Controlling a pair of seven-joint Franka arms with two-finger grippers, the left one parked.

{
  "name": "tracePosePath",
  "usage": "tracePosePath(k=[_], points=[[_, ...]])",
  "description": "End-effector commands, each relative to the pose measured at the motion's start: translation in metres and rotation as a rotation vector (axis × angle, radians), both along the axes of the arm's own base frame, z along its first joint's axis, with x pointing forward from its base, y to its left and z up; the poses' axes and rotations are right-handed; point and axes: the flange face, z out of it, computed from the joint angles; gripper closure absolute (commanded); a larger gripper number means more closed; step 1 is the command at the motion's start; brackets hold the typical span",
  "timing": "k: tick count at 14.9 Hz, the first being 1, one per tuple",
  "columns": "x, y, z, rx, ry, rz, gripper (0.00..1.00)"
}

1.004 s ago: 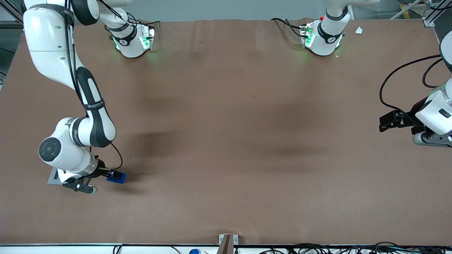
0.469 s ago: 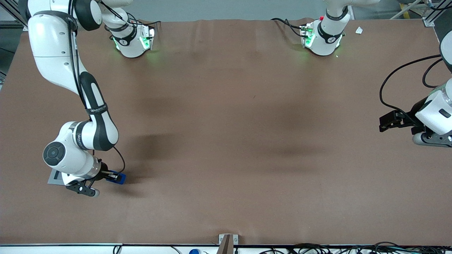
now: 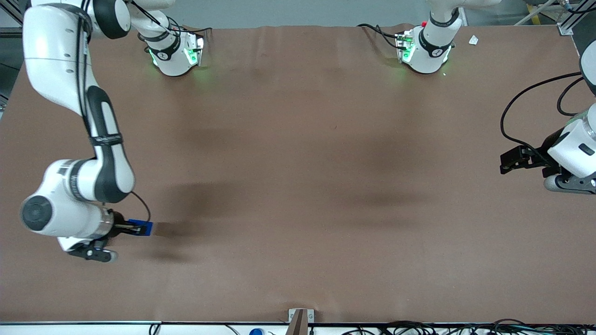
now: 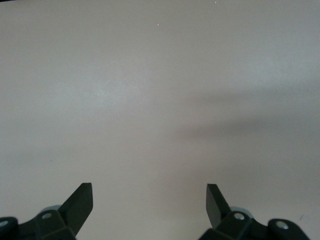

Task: Insert blue part into gray base with right arm
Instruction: 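Carry the blue block over the gray base's opening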

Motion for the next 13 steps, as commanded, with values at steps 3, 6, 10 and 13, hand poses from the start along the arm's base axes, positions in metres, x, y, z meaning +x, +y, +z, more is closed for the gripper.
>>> tracePosePath(k=[3,6,10,13], points=[[-0.005,-0.09,0.013,0.001,-0.01,0.043,1.0],[-0.011,-0.14,0.019,-0.001,-0.032,0.043,1.0],[-0.016,-0.171,0.015,-0.004,-0.047,0.065,1.0],[-0.017,-0.174,0.009,-0.004,-0.04,0.075,1.0]])
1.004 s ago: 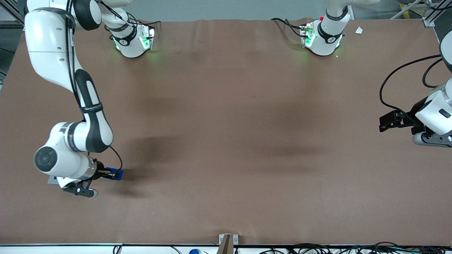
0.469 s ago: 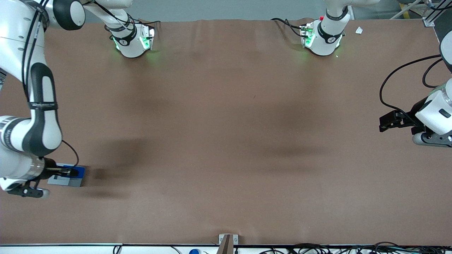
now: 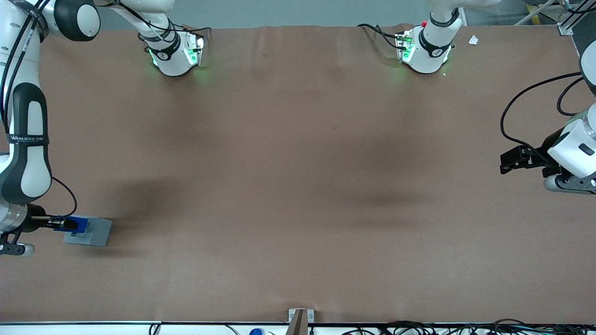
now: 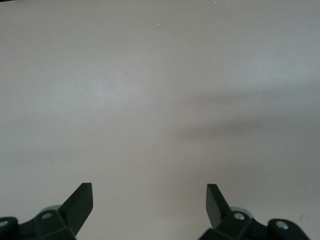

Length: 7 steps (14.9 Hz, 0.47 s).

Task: Insert blue part into gray base with right arm
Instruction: 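Carry the blue block over the gray base's opening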

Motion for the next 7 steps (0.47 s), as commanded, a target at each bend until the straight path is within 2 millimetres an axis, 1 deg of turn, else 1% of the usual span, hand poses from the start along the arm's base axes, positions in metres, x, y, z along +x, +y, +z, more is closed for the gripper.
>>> tracePosePath(k=[1,6,7], points=[[0.002,-0.0026,-0.0039,0.0,-0.006,0.028,1.0],[0.0048,-0.0041,-0.0087,-0.015,-0.032,0.031,1.0],[0.005,-0.0042,-0.0135,-0.014,-0.028,0.031,1.0]])
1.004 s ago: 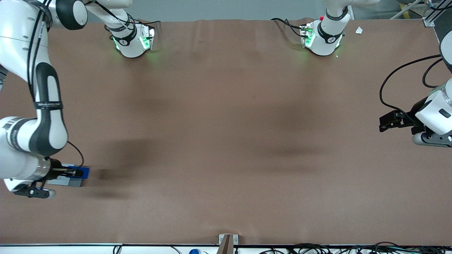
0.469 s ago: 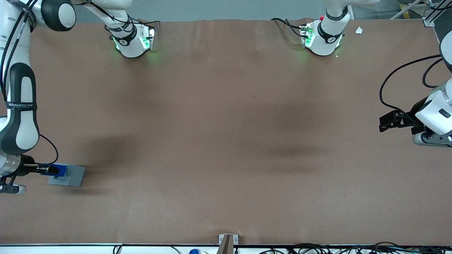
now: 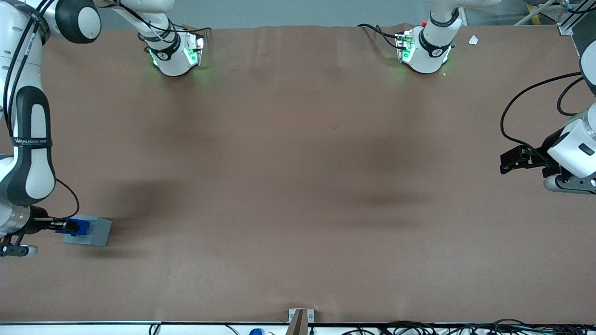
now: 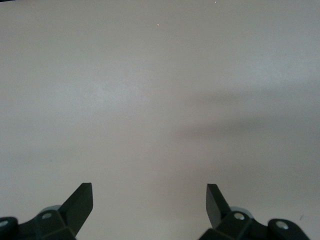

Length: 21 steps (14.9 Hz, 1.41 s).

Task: Insert blue part into gray base with right arm
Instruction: 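Carry the blue block over the gray base's opening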

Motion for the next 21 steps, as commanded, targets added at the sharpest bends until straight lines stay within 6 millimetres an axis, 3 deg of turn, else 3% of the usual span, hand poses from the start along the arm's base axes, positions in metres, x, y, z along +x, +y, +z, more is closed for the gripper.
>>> tracePosePath(k=[1,9,21], points=[[0.002,-0.005,-0.006,-0.007,-0.01,0.012,1.0],[0.001,-0.015,-0.021,-0.01,-0.02,0.014,1.0],[-0.004,-0.01,-0.032,0.011,0.014,-0.05,1.0]])
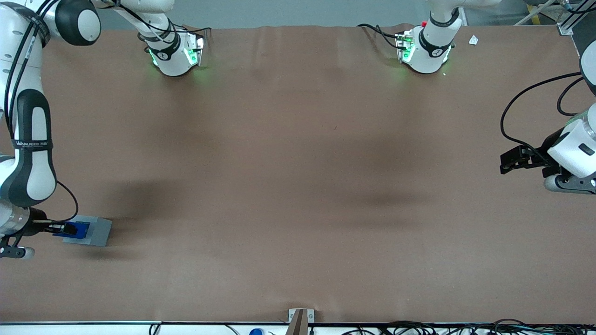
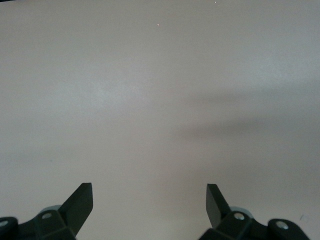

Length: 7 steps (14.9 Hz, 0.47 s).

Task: Insert blue part into gray base with right arm
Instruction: 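Carry the blue block over the gray base's opening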

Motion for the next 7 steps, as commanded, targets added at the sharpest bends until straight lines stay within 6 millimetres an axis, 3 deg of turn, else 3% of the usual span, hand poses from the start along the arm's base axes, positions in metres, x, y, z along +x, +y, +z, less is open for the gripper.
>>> tracePosePath(k=[1,7], points=[[-0.006,-0.001,-0.025,0.019,0.04,-0.017,1.0],[-0.001,0.002,-0.007,0.01,0.01,-0.008,1.0]])
